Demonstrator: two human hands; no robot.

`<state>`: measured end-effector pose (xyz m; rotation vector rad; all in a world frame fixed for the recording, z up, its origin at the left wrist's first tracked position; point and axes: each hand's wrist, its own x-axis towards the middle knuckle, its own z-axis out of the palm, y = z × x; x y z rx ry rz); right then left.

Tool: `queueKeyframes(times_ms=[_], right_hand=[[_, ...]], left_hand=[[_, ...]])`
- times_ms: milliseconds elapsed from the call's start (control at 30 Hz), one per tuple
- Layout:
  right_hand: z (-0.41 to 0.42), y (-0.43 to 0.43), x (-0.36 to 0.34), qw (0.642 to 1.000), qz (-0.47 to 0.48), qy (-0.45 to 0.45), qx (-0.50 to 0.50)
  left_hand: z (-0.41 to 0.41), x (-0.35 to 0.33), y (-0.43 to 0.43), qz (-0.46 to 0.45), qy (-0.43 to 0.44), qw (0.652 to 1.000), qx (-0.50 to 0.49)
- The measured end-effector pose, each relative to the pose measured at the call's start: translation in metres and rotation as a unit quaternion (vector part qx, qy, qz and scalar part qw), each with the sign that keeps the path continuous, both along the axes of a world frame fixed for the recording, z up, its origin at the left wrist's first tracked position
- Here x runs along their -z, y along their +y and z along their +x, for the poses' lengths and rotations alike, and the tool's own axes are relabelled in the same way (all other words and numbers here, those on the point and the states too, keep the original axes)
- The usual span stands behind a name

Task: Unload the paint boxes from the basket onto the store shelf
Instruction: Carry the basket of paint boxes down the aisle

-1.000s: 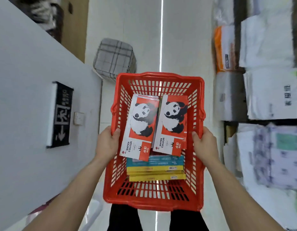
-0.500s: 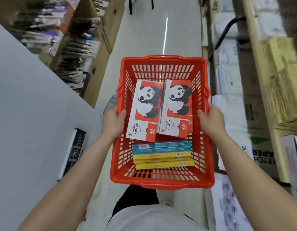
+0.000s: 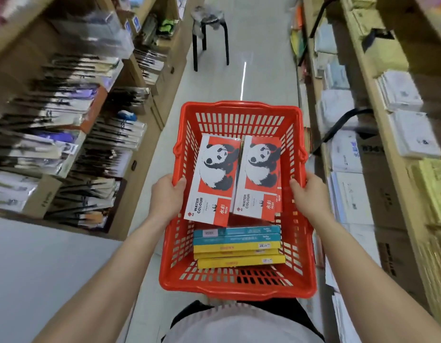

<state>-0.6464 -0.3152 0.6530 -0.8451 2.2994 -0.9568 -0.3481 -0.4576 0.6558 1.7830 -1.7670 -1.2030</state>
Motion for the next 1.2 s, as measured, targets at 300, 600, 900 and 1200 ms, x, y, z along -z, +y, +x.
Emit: queueKeyframes(times_ms=[300, 600, 900, 1200], right_hand=[[-0.128, -0.237, 0.007, 0.997, 0.02, -0.044, -0.056], [-0.235, -0.468, -0.02, 0.996, 0.003, -0.029, -0.08], [-0.316, -0.714, -0.028, 0.997, 0.004, -0.023, -0.067], [-0.407, -0.943, -0.026, 0.998, -0.003, -0.009, -0.057]], left_hand=[[-0.116, 0.005, -0.205, 0.013, -0.003, 0.998, -0.065], [-0.221, -0.016, -0.42, -0.01, 0.015, 0.996, -0.088], [-0.306, -0.018, -0.673, 0.009, 0.04, 0.996, -0.075], [-0.399, -0.031, -0.907, 0.005, -0.004, 0.999, -0.054]])
